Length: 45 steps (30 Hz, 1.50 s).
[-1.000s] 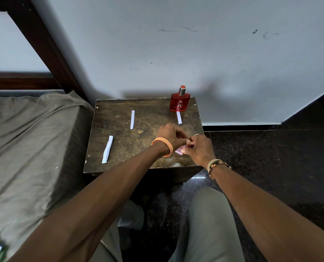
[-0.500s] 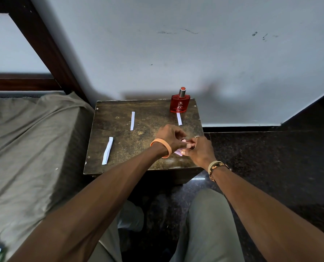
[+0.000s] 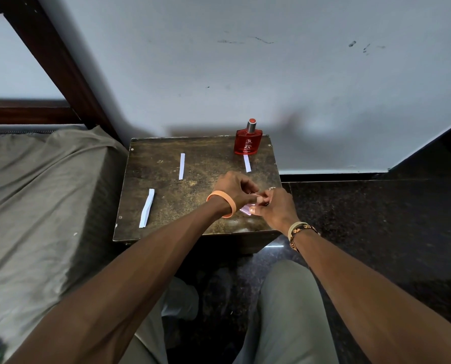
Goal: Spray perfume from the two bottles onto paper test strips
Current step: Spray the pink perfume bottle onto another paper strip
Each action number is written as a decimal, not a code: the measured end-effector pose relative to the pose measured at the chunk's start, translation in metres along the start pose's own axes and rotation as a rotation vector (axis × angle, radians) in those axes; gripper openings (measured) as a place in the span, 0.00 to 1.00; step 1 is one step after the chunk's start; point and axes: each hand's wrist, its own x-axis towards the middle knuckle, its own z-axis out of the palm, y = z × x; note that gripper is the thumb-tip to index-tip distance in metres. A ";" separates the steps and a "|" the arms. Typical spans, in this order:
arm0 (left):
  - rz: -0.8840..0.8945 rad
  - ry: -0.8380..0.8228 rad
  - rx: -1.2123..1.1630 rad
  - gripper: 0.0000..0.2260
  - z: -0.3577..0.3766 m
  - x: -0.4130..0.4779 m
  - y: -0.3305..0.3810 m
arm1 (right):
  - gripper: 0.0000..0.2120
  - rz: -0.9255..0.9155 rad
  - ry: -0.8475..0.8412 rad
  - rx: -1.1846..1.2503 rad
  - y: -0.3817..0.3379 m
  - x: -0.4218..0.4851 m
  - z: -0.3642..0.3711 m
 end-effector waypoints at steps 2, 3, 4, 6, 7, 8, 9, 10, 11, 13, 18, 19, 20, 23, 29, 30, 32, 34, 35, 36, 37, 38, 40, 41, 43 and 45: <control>-0.019 0.012 -0.025 0.12 0.000 -0.003 -0.002 | 0.11 0.016 -0.001 0.017 0.001 0.000 0.000; -0.033 0.023 -0.045 0.12 0.001 -0.004 -0.003 | 0.10 0.026 -0.005 0.020 0.001 0.000 0.000; -0.044 0.039 -0.054 0.11 0.002 -0.006 -0.004 | 0.09 0.037 -0.013 0.020 0.002 0.000 0.001; -0.064 0.066 -0.041 0.13 0.005 -0.009 -0.009 | 0.08 0.043 -0.032 0.024 0.006 -0.002 0.004; -0.082 0.073 -0.022 0.14 0.006 -0.009 -0.012 | 0.12 0.039 -0.034 0.030 0.008 -0.003 0.005; -0.110 0.062 -0.014 0.12 0.006 -0.011 -0.013 | 0.15 0.034 -0.030 0.033 0.010 -0.004 0.006; -0.136 0.035 -0.018 0.09 0.006 -0.011 -0.015 | 0.16 0.025 -0.023 0.033 0.011 -0.006 0.006; -0.167 0.001 -0.028 0.09 0.006 -0.012 -0.015 | 0.16 0.017 -0.018 0.033 0.011 -0.006 0.006; -0.191 -0.027 -0.051 0.11 0.008 -0.013 -0.016 | 0.16 0.013 -0.015 0.027 0.011 -0.007 0.006; -0.212 -0.042 -0.093 0.13 0.010 -0.013 -0.018 | 0.17 -0.009 -0.011 0.005 0.009 -0.008 0.007; -0.236 -0.016 -0.136 0.14 0.010 -0.012 -0.026 | 0.15 -0.060 0.006 -0.036 0.005 -0.007 0.013; -0.243 -0.016 -0.143 0.14 0.009 -0.012 -0.028 | 0.15 -0.060 0.007 -0.047 0.005 -0.006 0.015; -0.244 -0.019 -0.147 0.14 0.005 -0.012 -0.030 | 0.14 -0.060 0.009 -0.056 0.004 -0.003 0.018; -0.229 0.000 -0.173 0.16 -0.011 -0.009 -0.037 | 0.13 -0.072 0.014 -0.074 -0.005 0.009 0.027; -0.211 0.127 -0.223 0.19 -0.058 0.003 -0.054 | 0.08 -0.145 -0.017 -0.067 -0.051 0.037 0.046; -0.208 0.153 -0.231 0.19 -0.067 0.006 -0.059 | 0.08 -0.183 -0.030 -0.077 -0.061 0.043 0.049; -0.213 0.202 -0.246 0.19 -0.084 0.014 -0.070 | 0.08 -0.274 -0.045 -0.125 -0.080 0.054 0.053; -0.226 0.242 -0.253 0.20 -0.101 0.023 -0.077 | 0.08 -0.295 -0.039 -0.113 -0.099 0.067 0.058; -0.233 0.264 -0.263 0.20 -0.109 0.028 -0.082 | 0.08 -0.278 -0.040 -0.079 -0.108 0.074 0.063; -0.236 0.285 -0.278 0.20 -0.117 0.033 -0.085 | 0.09 -0.260 -0.044 -0.055 -0.118 0.080 0.068; -0.237 0.304 -0.296 0.20 -0.123 0.038 -0.089 | 0.08 -0.259 -0.056 -0.041 -0.126 0.087 0.072; -0.239 0.314 -0.313 0.20 -0.129 0.042 -0.092 | 0.07 -0.263 -0.068 -0.038 -0.133 0.092 0.076; -0.249 0.322 -0.356 0.22 -0.139 0.051 -0.097 | 0.03 -0.282 -0.072 -0.043 -0.144 0.103 0.081; -0.261 0.326 -0.373 0.22 -0.143 0.056 -0.099 | 0.02 -0.296 -0.066 -0.049 -0.149 0.108 0.083; -0.279 0.334 -0.399 0.22 -0.151 0.065 -0.103 | 0.02 -0.308 -0.052 -0.056 -0.158 0.117 0.085; -0.275 0.337 -0.411 0.21 -0.155 0.071 -0.106 | 0.04 -0.316 -0.030 -0.060 -0.163 0.127 0.089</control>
